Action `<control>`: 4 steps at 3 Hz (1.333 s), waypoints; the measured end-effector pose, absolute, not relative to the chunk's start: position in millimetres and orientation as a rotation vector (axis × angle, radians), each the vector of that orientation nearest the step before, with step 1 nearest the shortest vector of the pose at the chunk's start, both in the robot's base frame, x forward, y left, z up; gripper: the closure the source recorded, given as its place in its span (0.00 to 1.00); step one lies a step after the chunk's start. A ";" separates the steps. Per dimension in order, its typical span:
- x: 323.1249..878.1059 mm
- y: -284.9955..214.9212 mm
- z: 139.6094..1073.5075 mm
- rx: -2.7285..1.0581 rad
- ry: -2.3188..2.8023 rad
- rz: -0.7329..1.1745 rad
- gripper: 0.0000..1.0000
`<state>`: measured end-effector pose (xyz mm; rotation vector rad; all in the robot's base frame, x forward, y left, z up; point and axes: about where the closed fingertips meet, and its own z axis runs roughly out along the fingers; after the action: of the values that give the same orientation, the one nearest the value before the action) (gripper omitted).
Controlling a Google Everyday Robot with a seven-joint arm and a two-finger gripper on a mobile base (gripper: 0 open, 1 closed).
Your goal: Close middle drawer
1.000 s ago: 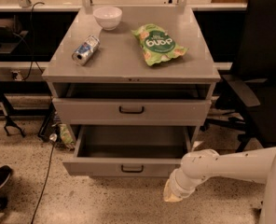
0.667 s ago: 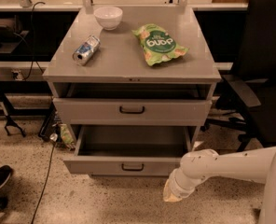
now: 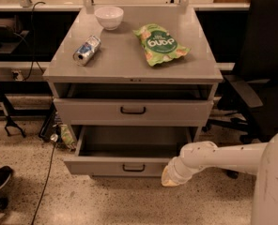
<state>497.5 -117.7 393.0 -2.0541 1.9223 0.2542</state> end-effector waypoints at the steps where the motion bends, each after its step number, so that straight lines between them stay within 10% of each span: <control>1: 559.2 -104.9 413.3 -2.049 1.794 0.129 1.00; 3: 556.9 -104.7 411.6 -2.051 1.793 0.134 0.55; 4: 561.8 -104.9 401.5 -2.013 1.827 0.130 0.56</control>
Offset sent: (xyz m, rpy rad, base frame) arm 0.0617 0.0128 0.0203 0.0121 -0.1384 0.0418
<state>561.8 -104.9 401.5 -2.0131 1.8270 0.1296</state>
